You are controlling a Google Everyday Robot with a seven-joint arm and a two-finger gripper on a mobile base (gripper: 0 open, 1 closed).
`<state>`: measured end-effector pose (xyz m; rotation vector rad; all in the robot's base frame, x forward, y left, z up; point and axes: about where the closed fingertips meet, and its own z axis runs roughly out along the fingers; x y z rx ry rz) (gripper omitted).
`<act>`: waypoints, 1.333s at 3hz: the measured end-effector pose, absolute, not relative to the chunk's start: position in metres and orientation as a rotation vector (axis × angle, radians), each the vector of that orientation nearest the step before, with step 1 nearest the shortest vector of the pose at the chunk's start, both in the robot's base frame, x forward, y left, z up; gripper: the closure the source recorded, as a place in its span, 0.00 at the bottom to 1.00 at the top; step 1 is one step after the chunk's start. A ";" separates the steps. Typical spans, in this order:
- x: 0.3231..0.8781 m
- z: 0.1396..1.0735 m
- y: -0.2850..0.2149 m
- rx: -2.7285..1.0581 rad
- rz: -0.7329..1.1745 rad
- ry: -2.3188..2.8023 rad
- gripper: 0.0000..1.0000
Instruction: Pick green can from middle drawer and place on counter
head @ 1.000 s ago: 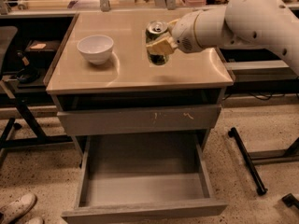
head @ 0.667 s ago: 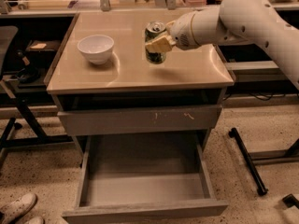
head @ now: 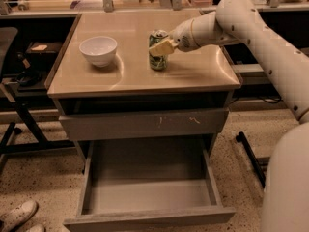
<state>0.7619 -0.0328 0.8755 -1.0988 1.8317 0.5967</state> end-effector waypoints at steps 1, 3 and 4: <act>0.770 0.866 -0.035 -1.092 0.623 1.857 1.00; 0.770 0.866 -0.035 -1.092 0.623 1.857 0.59; 0.770 0.866 -0.035 -1.092 0.623 1.857 0.34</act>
Offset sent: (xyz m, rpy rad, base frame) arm 0.0086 -0.0024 -0.0103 0.0049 0.0332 0.0006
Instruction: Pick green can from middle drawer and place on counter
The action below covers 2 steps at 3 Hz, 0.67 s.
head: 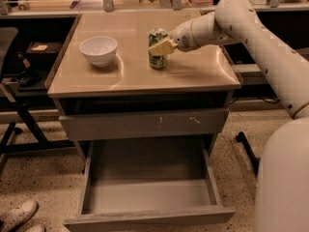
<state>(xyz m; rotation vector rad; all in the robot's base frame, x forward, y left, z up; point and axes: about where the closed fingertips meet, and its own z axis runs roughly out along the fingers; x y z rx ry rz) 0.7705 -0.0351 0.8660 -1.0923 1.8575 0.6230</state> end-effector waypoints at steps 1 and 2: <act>0.770 0.866 -0.035 -1.092 0.623 1.857 0.12; 0.770 0.866 -0.035 -1.092 0.623 1.857 0.00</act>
Offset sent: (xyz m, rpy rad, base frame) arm 0.0000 0.0000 0.0000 0.0000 0.0000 0.0000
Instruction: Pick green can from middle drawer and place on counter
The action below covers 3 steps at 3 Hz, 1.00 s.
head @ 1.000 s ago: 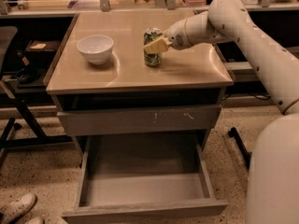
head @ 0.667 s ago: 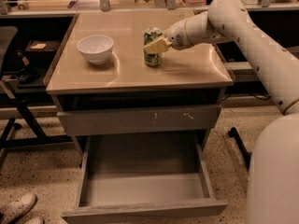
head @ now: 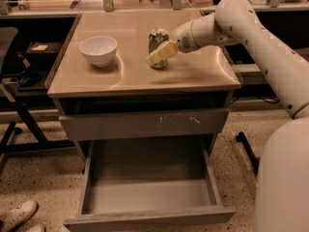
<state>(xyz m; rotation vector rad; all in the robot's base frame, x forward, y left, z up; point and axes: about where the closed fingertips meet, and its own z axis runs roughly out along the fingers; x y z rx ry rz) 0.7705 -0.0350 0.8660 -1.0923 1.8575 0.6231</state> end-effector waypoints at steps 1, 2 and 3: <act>0.770 0.866 -0.035 -1.092 0.623 1.857 0.00; 0.760 0.915 -0.042 -1.082 0.552 1.775 0.00; 0.727 0.990 -0.075 -1.009 0.372 1.696 0.00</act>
Offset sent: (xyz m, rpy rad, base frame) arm -0.0334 -0.0258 0.1415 0.0166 -0.2898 -0.0610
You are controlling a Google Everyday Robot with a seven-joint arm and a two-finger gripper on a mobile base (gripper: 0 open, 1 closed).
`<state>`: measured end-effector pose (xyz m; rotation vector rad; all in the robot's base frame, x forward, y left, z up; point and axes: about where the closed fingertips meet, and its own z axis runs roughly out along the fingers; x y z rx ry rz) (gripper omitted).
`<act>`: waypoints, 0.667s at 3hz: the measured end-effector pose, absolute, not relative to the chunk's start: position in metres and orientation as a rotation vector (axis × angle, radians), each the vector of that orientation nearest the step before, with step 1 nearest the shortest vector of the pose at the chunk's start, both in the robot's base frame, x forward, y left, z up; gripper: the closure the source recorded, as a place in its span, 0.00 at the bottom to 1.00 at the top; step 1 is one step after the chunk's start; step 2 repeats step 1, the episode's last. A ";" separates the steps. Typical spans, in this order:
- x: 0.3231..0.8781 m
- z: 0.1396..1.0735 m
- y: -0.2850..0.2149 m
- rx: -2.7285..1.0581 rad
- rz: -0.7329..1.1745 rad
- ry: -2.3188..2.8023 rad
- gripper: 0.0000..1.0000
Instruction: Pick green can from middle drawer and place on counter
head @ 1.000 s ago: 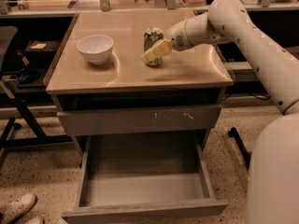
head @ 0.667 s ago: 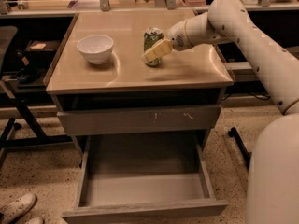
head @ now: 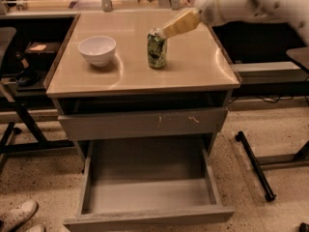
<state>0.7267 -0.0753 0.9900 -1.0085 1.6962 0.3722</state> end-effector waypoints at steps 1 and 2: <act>0.704 1.029 -0.080 -0.985 0.282 1.651 0.00; 0.704 1.029 -0.080 -0.985 0.282 1.651 0.00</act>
Offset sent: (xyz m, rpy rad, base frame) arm 0.0000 0.0000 0.0000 0.0000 0.0000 0.0000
